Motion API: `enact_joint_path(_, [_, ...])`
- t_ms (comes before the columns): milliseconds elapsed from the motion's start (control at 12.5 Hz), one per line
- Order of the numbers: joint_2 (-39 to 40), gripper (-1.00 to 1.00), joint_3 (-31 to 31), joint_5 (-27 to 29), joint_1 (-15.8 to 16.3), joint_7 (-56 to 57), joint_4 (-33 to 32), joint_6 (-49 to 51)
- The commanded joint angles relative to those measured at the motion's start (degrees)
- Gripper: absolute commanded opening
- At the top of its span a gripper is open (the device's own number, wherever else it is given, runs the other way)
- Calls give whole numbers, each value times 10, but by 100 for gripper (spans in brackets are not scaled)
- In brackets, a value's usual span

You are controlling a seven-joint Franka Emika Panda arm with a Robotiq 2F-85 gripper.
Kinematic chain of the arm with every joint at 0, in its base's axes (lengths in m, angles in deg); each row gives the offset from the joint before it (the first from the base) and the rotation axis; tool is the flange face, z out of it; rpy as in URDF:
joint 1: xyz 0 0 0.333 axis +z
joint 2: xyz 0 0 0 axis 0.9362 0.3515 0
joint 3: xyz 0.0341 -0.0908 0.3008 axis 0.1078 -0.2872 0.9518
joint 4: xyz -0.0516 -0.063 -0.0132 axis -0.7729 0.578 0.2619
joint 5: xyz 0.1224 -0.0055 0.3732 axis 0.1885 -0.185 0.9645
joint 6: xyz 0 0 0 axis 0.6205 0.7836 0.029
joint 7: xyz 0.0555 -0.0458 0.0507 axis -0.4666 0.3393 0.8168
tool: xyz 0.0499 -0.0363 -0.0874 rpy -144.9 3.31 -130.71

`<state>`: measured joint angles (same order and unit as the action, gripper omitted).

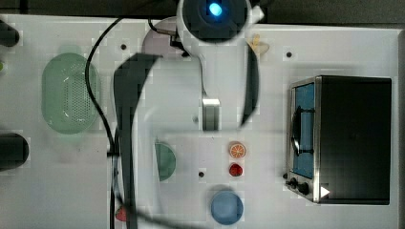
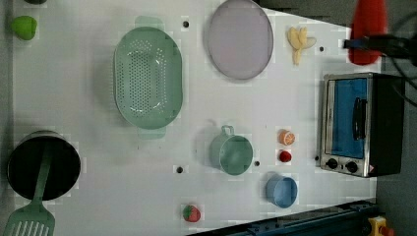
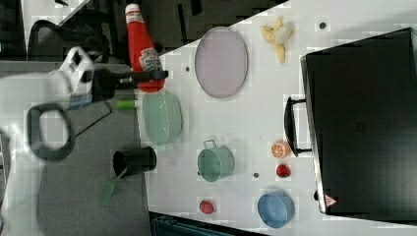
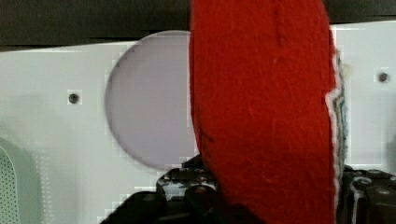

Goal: Pick ketchup from plate and place it on table.

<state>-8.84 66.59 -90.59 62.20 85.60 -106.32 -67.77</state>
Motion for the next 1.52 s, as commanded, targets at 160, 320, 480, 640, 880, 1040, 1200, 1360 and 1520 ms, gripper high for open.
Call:
enact_joint_path(160, [-62, 18, -8, 28, -21, -25, -149, 17])
enact_joint_path(320, [-109, 18, -19, 28, -23, -25, -219, 13])
enact_joint_path(480, [-137, 18, -32, 28, -24, -25, -289, -12])
enact_joint_path(640, [-141, 18, -40, 28, -24, -25, -356, -72])
enact_joint_path(880, [-102, 18, -39, 28, -23, -25, -418, -189])
enact_joint_path(1040, [-58, 18, -38, 28, -23, -25, -425, -232])
enact_joint_path(1200, [-15, 24, -38, 28, -23, -25, -425, -262])
enact_joint_path(1360, [21, 65, -38, 28, -23, -25, -426, -302])
enact_joint_path(1520, [27, 100, -35, 28, -23, -25, -424, -332])
